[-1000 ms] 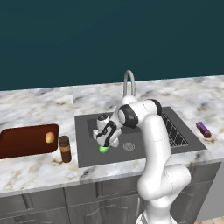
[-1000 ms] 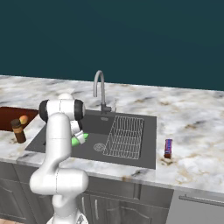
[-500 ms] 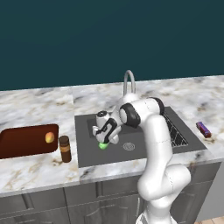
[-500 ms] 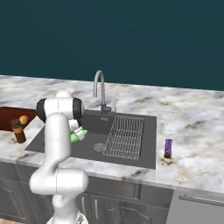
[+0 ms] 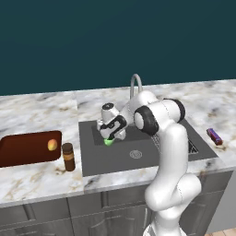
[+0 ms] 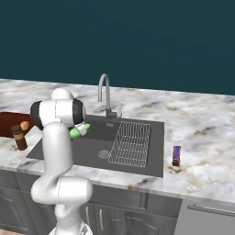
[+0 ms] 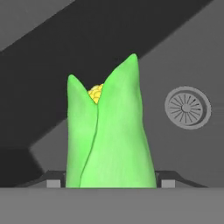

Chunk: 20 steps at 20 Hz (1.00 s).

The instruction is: Pick up all produce items and place them in the sink. Turn on the sink faucet to wash them. Then turn the sink off and put them in the tray.

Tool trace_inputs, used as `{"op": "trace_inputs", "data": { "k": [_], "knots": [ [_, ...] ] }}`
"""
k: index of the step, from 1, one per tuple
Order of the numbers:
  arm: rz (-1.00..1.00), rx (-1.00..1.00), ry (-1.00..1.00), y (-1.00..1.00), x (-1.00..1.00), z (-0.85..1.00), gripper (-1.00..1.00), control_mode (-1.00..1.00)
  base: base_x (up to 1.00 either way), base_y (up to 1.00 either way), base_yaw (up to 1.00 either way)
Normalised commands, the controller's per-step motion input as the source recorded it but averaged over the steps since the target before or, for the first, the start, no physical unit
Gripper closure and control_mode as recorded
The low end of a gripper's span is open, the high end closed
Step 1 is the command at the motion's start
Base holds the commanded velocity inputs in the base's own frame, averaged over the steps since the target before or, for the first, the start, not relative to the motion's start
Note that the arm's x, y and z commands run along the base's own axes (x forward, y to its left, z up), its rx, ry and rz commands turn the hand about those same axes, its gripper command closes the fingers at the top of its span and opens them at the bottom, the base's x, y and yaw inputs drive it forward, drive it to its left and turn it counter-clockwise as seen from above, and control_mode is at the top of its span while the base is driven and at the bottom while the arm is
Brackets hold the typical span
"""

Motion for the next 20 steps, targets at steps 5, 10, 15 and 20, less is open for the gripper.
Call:
{"op": "trace_inputs", "data": {
  "k": [5,10,15,20],
  "knots": [
    [0.02,-0.02,-0.05,0.20,0.00,0.84,1.00,-1.00,0.00,0.00,0.00],
    [0.09,-0.03,-0.07,0.46,0.00,0.77,1.00,-1.00,0.00,0.00,0.00],
    [0.17,-0.01,-0.03,0.62,0.00,0.55,1.00,-1.00,0.00,0.00,0.00],
    [0.30,0.00,-0.02,0.47,0.00,0.21,1.00,-1.00,0.00,0.00,0.00]
  ]
}}
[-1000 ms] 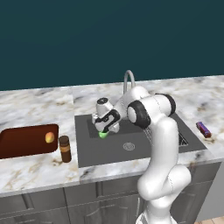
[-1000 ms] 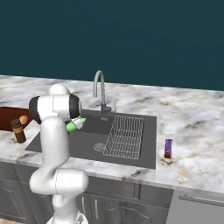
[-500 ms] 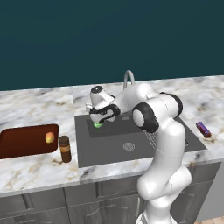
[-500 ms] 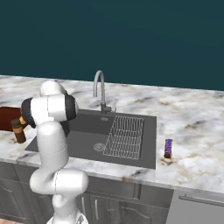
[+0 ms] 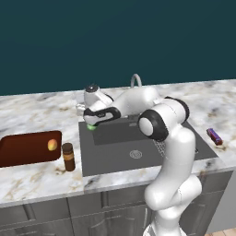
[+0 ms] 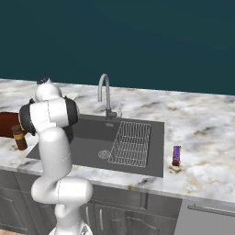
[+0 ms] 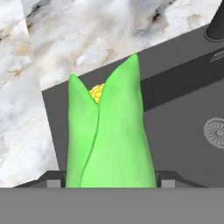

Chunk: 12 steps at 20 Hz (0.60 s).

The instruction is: Pick up all produce items and place them in the sink. Turn on the sink faucet to wash them. Then turn the sink off and put them in the tray.

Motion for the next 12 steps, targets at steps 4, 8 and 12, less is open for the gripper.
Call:
{"op": "trace_inputs", "data": {
  "k": [4,8,12],
  "knots": [
    [0.42,0.00,-0.05,0.38,0.00,0.09,1.00,-1.00,0.00,0.00,0.00],
    [0.41,0.00,-0.04,0.49,0.00,0.10,1.00,-1.00,0.00,0.00,0.00],
    [0.34,-0.02,-0.01,0.63,0.00,0.18,1.00,-1.00,0.00,0.00,0.00]
  ]
}}
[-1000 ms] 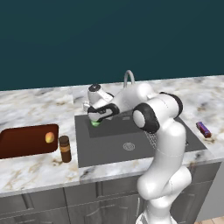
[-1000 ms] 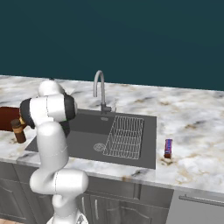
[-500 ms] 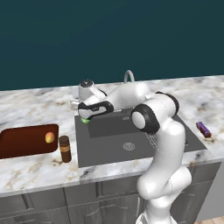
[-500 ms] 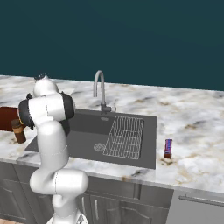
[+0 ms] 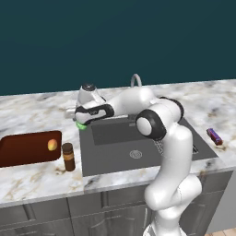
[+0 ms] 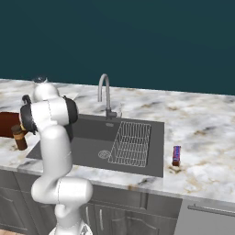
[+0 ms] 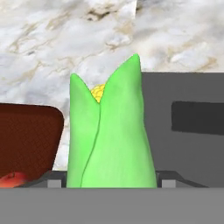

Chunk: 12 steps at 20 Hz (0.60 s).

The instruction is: Pick up all produce items and place them in the sink. Turn on the sink faucet to wash them. Then turn the sink off and put them in the tray.

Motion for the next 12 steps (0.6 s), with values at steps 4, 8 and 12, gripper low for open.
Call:
{"op": "trace_inputs", "data": {
  "k": [4,8,12],
  "knots": [
    [0.31,-0.07,0.00,0.72,0.00,0.16,1.00,-1.00,0.00,0.00,0.00],
    [0.26,-0.11,0.00,0.74,-0.02,0.02,1.00,-1.00,0.00,0.00,0.00],
    [0.12,-0.17,-0.05,0.62,-0.28,0.00,1.00,-1.00,0.00,0.00,0.00]
  ]
}}
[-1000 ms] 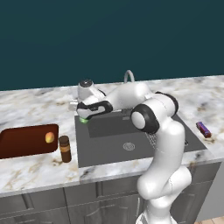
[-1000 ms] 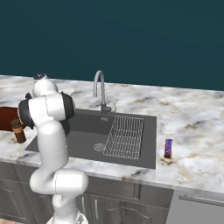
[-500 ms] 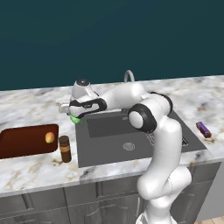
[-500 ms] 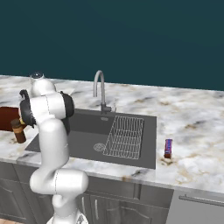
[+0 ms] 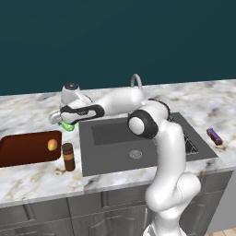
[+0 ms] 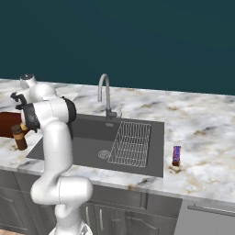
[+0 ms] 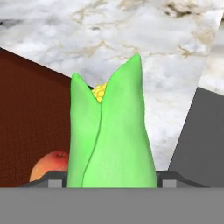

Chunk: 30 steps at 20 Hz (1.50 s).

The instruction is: Pick up all produce items and place them in the sink. Turn on the sink faucet to wash them. Then turn the sink off and put them in the tray.

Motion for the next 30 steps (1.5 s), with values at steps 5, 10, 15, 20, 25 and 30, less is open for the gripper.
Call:
{"op": "trace_inputs", "data": {
  "k": [5,10,15,20,25,30],
  "knots": [
    [0.12,-0.13,-0.03,0.43,-0.35,0.00,1.00,-1.00,0.00,0.00,0.00],
    [0.15,-0.08,0.00,0.54,-0.14,-0.03,1.00,-1.00,0.00,0.00,0.00],
    [0.14,-0.02,0.00,0.49,-0.03,-0.01,1.00,-1.00,0.00,0.00,0.00],
    [0.11,-0.03,0.02,0.46,-0.06,-0.11,1.00,-1.00,0.00,0.00,0.00],
    [0.09,-0.05,0.05,0.29,-0.12,-0.21,1.00,-1.00,0.00,0.00,0.00],
    [0.07,-0.01,0.07,0.29,0.00,-0.22,1.00,-1.00,0.00,0.00,0.00]
  ]
}}
